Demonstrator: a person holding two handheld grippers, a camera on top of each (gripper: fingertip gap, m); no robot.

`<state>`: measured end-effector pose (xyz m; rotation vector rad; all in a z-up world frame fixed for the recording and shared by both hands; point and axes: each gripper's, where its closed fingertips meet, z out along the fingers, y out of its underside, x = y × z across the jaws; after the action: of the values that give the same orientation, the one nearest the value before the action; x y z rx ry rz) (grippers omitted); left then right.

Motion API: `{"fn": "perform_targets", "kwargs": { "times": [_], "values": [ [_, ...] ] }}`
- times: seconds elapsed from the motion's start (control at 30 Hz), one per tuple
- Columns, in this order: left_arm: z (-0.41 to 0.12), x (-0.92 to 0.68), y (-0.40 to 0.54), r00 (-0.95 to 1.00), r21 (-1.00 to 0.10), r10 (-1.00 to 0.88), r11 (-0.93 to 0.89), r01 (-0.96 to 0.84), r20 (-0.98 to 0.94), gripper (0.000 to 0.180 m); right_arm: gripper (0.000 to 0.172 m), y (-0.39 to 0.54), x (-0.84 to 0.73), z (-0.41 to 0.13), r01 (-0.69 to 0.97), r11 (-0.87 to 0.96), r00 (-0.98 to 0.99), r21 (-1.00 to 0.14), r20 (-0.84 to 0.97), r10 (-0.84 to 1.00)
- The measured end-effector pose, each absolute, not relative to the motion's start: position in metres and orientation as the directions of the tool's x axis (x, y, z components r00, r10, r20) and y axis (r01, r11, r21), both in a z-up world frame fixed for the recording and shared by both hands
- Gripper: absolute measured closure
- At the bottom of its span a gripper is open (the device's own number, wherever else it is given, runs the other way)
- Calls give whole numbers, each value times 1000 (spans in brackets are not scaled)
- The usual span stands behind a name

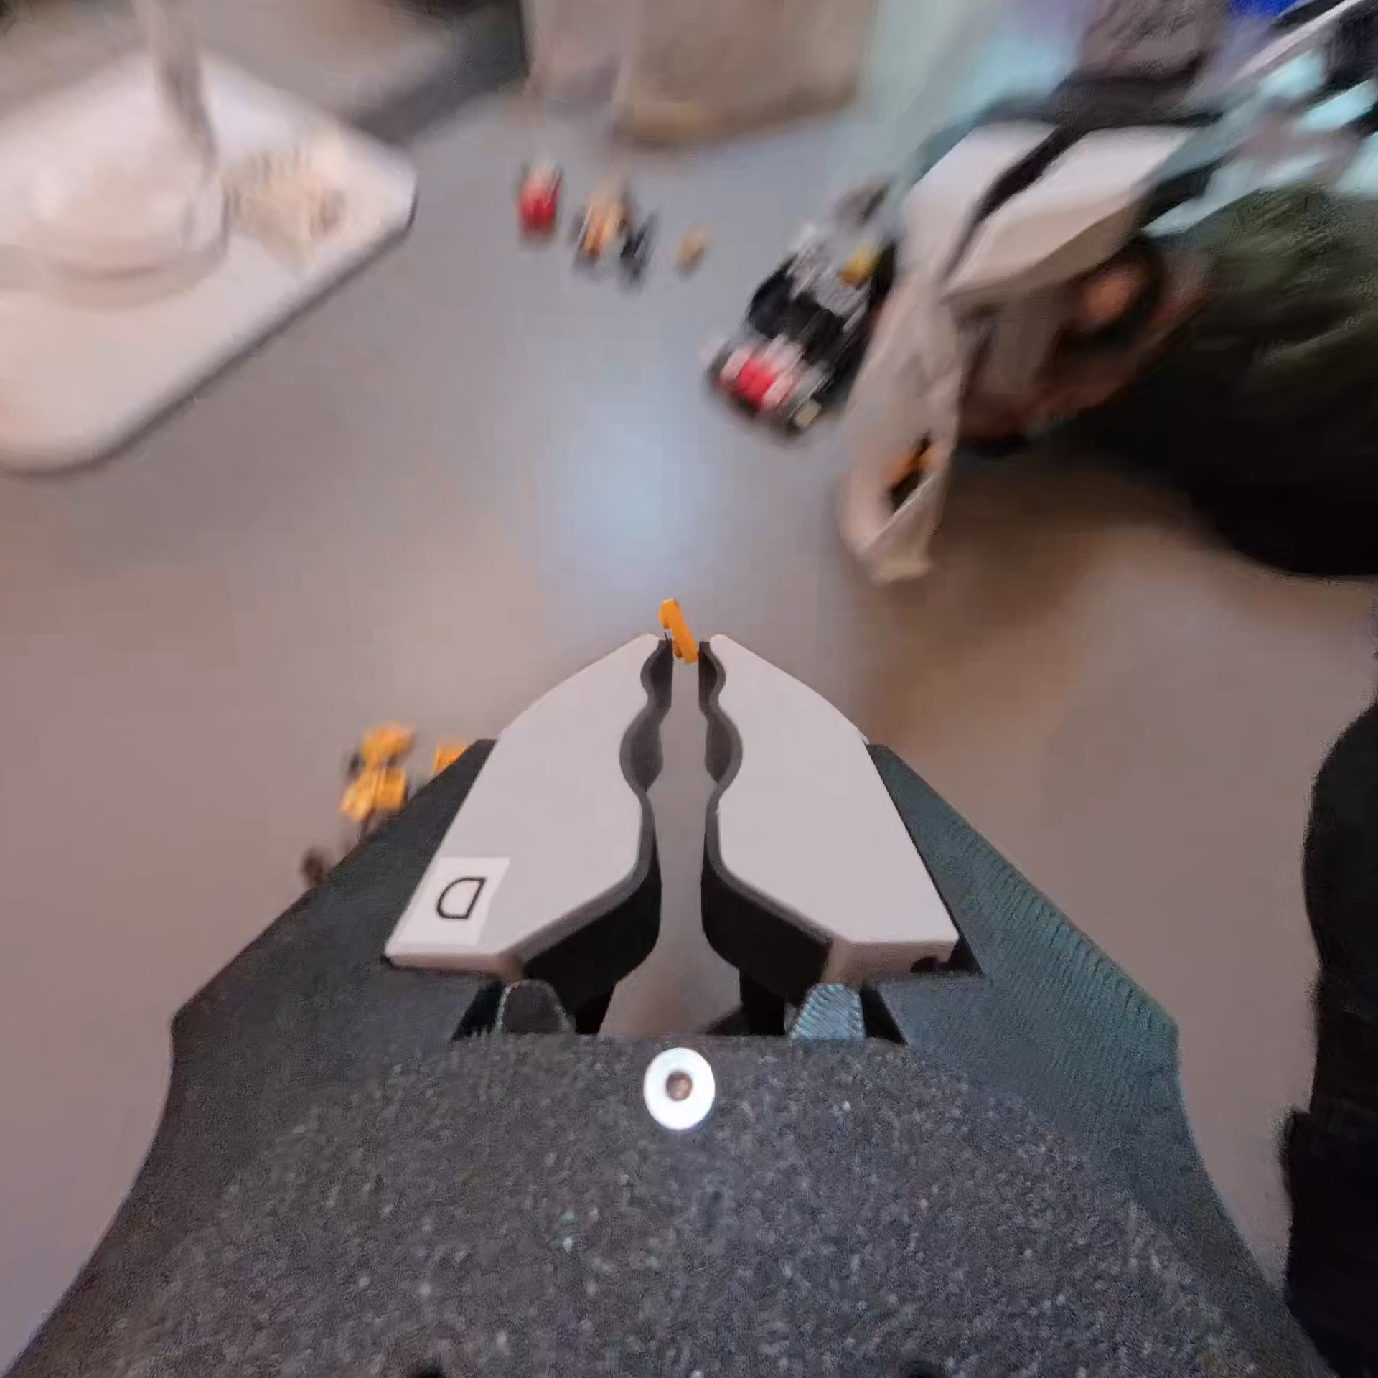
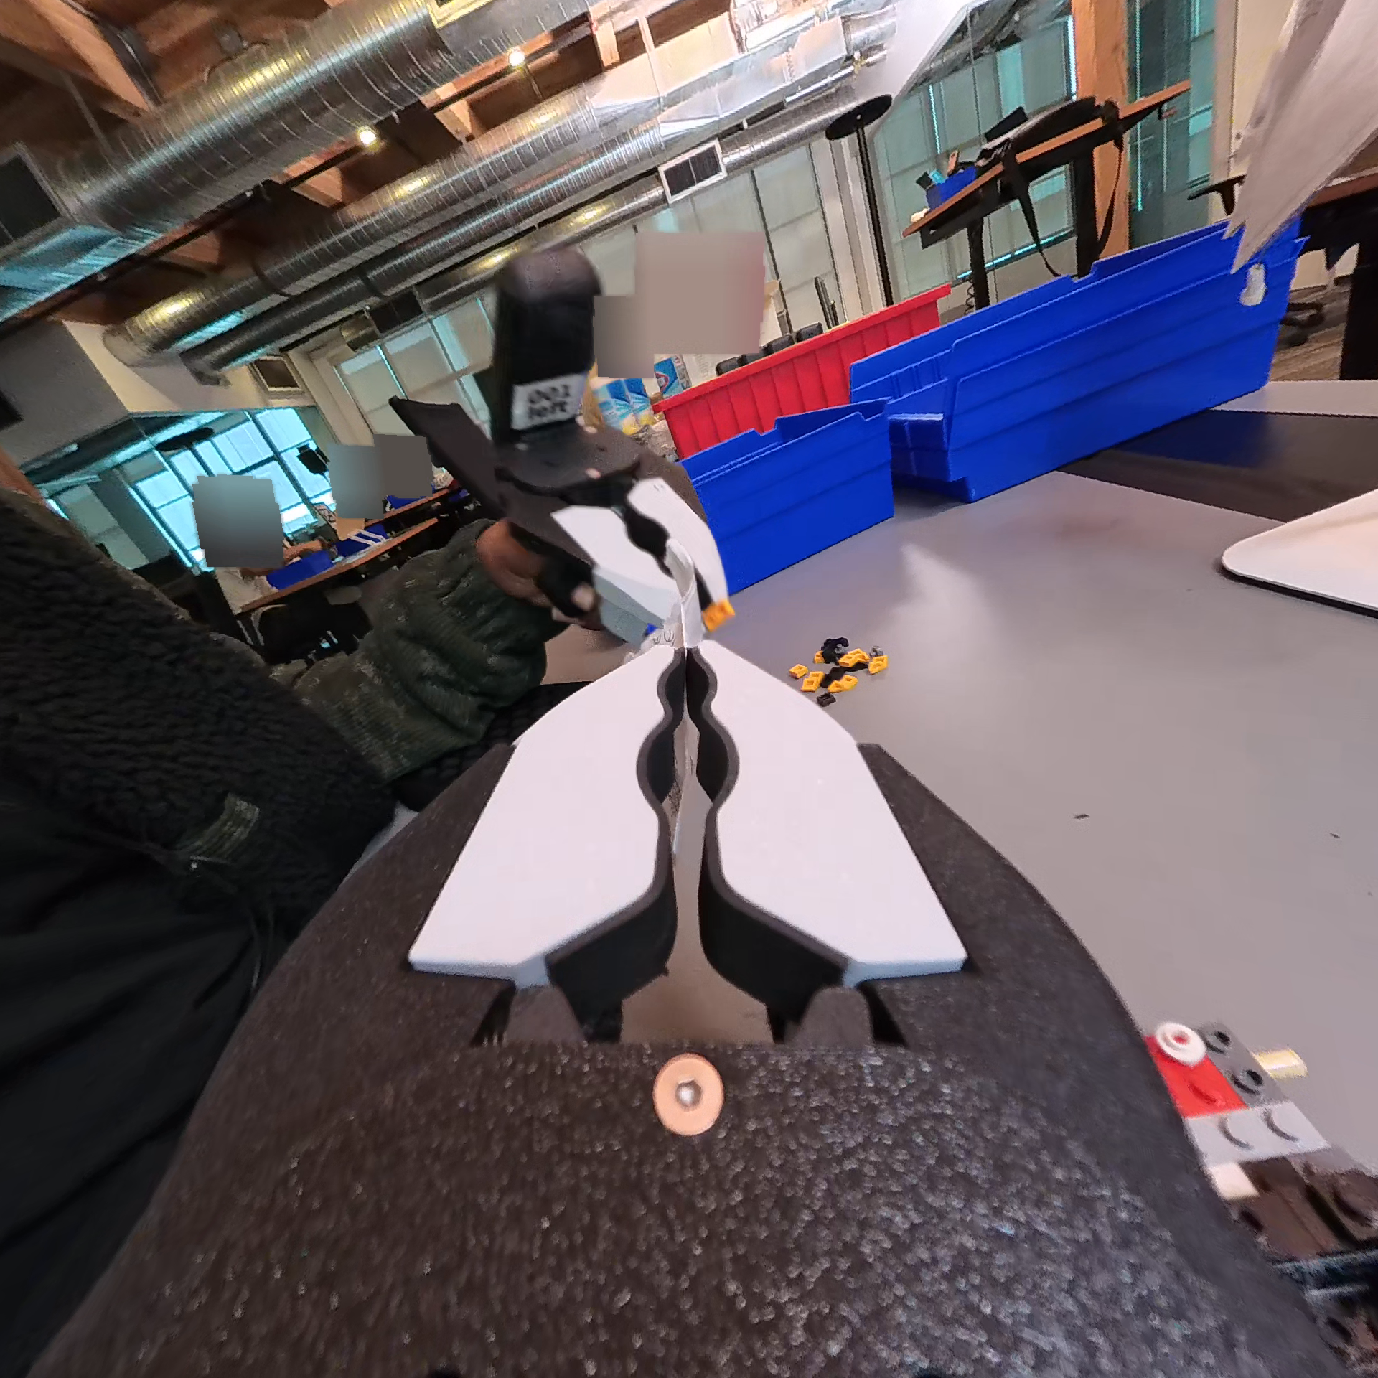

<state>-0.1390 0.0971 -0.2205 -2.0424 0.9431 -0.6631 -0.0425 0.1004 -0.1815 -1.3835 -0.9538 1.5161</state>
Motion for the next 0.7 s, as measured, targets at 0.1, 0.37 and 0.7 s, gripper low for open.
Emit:
{"fn": "perform_targets", "kwargs": {
  "times": [0.1, 0.37, 0.7],
  "values": [
    [-187, -101, 82, 475, -902, -878, -249, -352, 57, 174, 172, 97, -44, -181, -90, -343, -45, -935, -341, 939],
    [-193, -68, 68, 383, -899, -923, -195, -392, 33, 160, 172, 89, -47, -180, -82, -342, -82, -936, -335, 939],
    [-190, -77, 68, 375, -913, -918, -260, -316, 132, 147, 172, 91, -39, -167, -155, -360, -106, -920, -347, 932]
  ]
}}
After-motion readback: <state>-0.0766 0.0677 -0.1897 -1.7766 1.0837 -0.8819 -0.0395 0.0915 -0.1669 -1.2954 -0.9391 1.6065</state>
